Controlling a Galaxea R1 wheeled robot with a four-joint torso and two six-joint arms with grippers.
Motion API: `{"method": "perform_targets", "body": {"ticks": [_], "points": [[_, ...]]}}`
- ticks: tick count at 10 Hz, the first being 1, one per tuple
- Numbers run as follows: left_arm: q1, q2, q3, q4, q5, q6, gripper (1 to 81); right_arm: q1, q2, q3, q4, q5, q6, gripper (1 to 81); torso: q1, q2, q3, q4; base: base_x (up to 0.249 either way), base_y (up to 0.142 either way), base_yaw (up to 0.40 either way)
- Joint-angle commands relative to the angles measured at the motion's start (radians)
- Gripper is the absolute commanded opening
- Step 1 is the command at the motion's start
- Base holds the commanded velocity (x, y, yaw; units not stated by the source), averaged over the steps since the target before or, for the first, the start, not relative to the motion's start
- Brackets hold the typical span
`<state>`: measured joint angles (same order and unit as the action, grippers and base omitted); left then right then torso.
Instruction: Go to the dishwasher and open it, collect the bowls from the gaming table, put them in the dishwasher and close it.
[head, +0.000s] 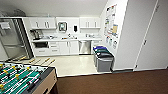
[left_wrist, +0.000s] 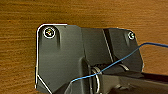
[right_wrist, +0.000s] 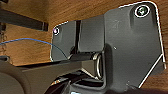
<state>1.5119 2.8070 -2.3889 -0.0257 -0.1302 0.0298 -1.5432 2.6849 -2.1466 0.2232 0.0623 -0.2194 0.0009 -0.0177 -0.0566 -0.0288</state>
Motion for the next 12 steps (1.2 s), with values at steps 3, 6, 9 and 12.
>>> {"method": "perform_targets", "body": {"ticks": [3,6,9,12], "points": [[-0.046,-0.012,0.008,0.006,0.049,0.005,81.1,0.054,-0.030,0.007,0.004,-0.038,0.003,81.1,0.000,0.000,0.000,0.000,0.249,0.000,0.000],[-0.046,-0.010,0.008,0.006,0.050,0.004,81.1,0.057,-0.029,0.004,0.004,-0.038,0.003,81.1,0.001,0.000,0.000,0.000,0.251,0.000,0.000],[-0.046,-0.007,0.008,0.006,0.049,0.004,81.1,0.060,-0.027,0.004,0.002,-0.038,0.003,81.1,0.001,0.000,0.000,0.000,0.251,0.000,0.000],[-0.046,-0.006,0.008,0.004,0.049,0.004,81.1,0.060,-0.031,0.004,0.004,-0.038,0.003,81.1,0.001,0.000,0.000,0.000,0.251,0.000,0.000]]}}
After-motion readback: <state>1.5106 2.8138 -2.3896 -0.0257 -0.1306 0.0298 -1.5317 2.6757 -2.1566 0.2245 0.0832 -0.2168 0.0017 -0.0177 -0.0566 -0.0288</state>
